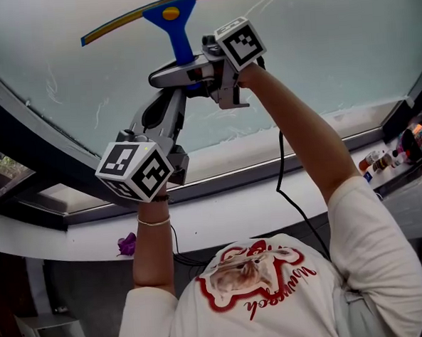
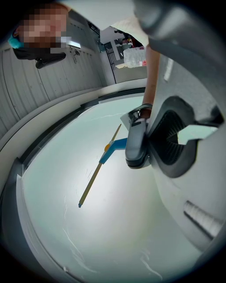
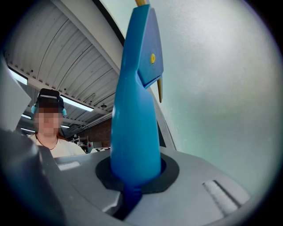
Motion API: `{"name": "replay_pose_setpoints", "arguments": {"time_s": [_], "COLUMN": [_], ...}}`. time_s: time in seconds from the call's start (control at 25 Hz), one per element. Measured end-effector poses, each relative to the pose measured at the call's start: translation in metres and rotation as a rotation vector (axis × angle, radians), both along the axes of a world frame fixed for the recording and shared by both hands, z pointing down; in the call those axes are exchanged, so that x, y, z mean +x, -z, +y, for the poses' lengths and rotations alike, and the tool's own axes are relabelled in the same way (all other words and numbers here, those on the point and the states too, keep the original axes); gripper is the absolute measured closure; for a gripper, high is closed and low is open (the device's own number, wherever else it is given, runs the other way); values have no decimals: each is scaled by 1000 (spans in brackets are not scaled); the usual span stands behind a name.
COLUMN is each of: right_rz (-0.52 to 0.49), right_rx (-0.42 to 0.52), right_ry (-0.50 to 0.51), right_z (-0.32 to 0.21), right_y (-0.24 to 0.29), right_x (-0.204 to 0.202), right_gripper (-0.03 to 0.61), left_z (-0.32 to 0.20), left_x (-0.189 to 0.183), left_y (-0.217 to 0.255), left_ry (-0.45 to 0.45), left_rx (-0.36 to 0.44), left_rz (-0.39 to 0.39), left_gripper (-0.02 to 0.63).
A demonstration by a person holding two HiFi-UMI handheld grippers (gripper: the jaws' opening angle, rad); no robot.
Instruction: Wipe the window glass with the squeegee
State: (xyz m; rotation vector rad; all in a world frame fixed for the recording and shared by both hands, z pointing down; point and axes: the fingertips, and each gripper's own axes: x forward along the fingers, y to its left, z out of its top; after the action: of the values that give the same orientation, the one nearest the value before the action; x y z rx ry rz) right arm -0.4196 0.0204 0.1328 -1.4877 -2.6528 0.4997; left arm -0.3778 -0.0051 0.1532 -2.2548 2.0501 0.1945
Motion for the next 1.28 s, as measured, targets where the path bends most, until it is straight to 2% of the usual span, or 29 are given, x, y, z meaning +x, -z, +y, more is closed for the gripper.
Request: {"name": "replay_pose_setpoints", "arguments": {"time_s": [0.16,0.36,0.68,0.92,1.28], "right_rz": [23,12,46,36,47], "right_rx": [3,0,-41,-84,-119], "right_ry": [-19,11,-12,-7,6], "right_z": [-3,4,0,3,8], "right_y": [-10,-12,-31,-40,-60], "right_x": [0,2,-2,1,3], "right_gripper": [541,540,538,537,534], "left_z": [0,2,5,5,12], "left_x": [1,2,1,3,6], "left_y": [-8,-14,-28,-41,-60], "left_ry": [-7,-12,-9,-14,-12], "left_rx": [-17,-20,-49,-91,-105], "left_rz": [6,30,16,1,20], "left_gripper": [607,607,607,607,607]}}
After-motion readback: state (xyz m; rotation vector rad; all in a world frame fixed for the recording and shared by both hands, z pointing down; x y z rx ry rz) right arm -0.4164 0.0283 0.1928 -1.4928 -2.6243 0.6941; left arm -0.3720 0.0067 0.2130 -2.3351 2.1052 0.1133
